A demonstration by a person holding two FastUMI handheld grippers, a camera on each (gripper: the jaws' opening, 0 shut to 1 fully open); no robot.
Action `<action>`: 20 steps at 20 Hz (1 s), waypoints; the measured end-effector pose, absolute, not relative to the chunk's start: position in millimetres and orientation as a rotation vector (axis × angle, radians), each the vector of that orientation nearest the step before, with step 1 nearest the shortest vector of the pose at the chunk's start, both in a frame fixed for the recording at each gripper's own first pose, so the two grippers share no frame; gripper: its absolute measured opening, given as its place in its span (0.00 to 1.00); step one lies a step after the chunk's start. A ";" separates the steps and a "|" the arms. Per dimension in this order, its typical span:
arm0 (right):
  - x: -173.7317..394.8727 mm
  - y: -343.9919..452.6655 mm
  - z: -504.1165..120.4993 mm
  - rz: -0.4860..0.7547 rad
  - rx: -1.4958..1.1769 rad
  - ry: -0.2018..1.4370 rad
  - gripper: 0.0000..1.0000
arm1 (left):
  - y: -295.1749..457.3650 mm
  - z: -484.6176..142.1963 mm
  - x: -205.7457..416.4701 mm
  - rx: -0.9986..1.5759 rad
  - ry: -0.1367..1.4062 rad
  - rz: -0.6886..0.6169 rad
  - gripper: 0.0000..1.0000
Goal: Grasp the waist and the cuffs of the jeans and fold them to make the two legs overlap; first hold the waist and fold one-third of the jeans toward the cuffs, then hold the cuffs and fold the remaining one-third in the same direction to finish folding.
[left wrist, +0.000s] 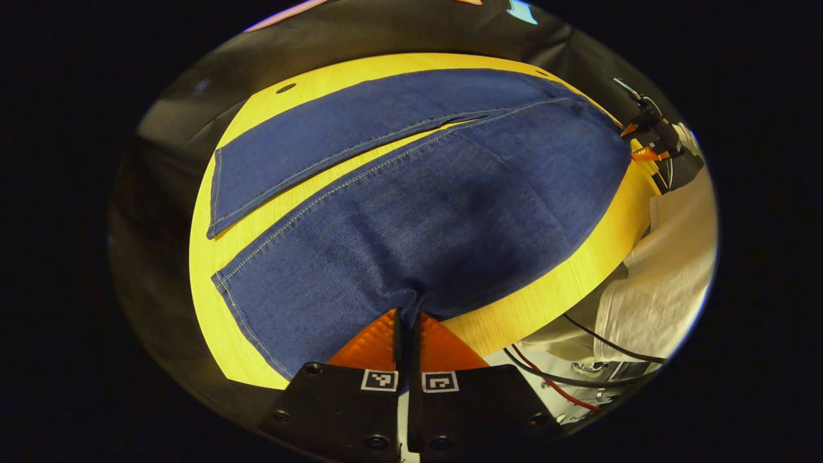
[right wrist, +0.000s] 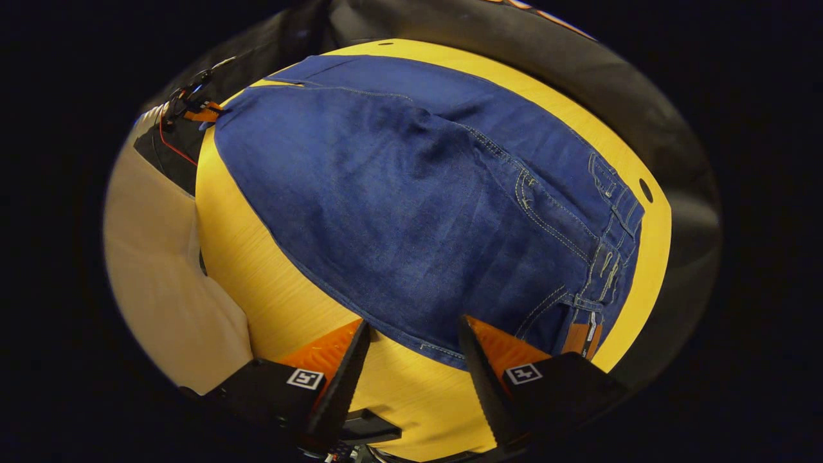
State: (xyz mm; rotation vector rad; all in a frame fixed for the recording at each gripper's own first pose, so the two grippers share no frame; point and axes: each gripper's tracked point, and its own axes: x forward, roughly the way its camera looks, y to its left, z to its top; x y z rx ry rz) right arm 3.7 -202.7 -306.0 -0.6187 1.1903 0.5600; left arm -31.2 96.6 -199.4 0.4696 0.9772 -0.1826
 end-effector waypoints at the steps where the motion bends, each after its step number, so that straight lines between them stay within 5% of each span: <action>1: 7.9 -204.7 -303.3 0.555 -0.622 1.192 0.74 | 97.1 -200.0 -31.9 0.468 0.986 -0.181 0.00; 5: 28.0 -213.2 -303.1 0.569 -0.665 1.147 0.23 | 96.8 -199.6 -32.5 0.479 1.017 -0.191 0.00; 7: 20.3 -210.8 -300.4 0.552 -0.662 1.154 0.14 | 97.1 -199.6 -32.3 0.487 1.011 -0.197 0.00; 10: 22.5 -210.8 -300.8 0.488 -0.618 1.198 0.04 | 95.8 -198.8 -30.7 0.452 0.970 -0.174 0.00; 15: 22.3 -210.5 -293.3 0.380 -0.574 1.201 0.03 | 94.1 -193.2 -25.3 0.288 0.873 -0.057 0.00; 20: 55.2 -201.8 -238.1 0.317 -0.482 1.068 0.02 | 86.5 -99.6 -1.6 0.229 0.681 0.030 0.00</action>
